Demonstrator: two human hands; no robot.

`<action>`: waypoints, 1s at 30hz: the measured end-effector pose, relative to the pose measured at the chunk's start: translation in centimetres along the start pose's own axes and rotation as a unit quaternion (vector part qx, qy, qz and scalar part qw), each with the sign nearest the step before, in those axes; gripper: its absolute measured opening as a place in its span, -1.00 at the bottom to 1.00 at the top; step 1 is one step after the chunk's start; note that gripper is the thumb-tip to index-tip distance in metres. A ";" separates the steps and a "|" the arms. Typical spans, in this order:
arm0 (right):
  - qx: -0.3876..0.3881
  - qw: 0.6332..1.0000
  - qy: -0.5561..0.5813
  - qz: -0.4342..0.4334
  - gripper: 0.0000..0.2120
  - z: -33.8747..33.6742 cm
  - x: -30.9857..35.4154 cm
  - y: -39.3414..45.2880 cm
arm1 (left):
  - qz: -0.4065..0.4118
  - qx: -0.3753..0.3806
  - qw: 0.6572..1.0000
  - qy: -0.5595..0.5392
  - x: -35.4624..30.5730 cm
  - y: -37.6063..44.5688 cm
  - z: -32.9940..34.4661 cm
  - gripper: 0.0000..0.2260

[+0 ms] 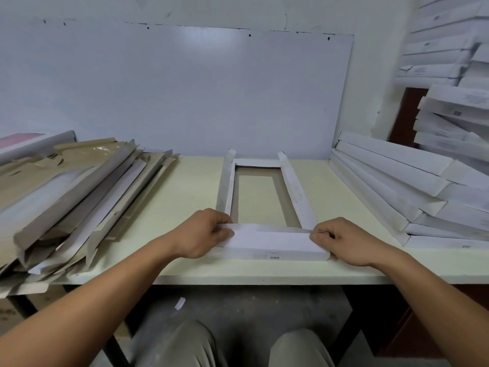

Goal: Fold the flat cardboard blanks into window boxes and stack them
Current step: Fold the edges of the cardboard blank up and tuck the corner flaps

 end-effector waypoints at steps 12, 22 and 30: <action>-0.118 0.969 -0.208 -0.057 -0.75 0.9 2.6 -0.7 | -0.127 0.035 0.960 0.248 1.5 1.6 1.8 -0.86; -0.045 0.969 -0.205 -0.126 -0.73 4.6 4.2 -1.4 | 0.043 0.011 0.981 0.189 -2.9 1.5 3.8 -0.75; -0.044 0.974 -0.173 -0.141 -0.69 6.4 6.8 -1.8 | 0.128 0.042 0.980 0.148 -5.1 0.8 5.8 -0.86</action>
Point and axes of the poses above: each hand's wrist, its own y-axis towards the middle knuckle, its own z-axis out of the palm, x = y × z, the point moved 9 cm from there along y, towards the middle knuckle, and after that the axes turned 13 degrees about z, right-handed, at the moved point
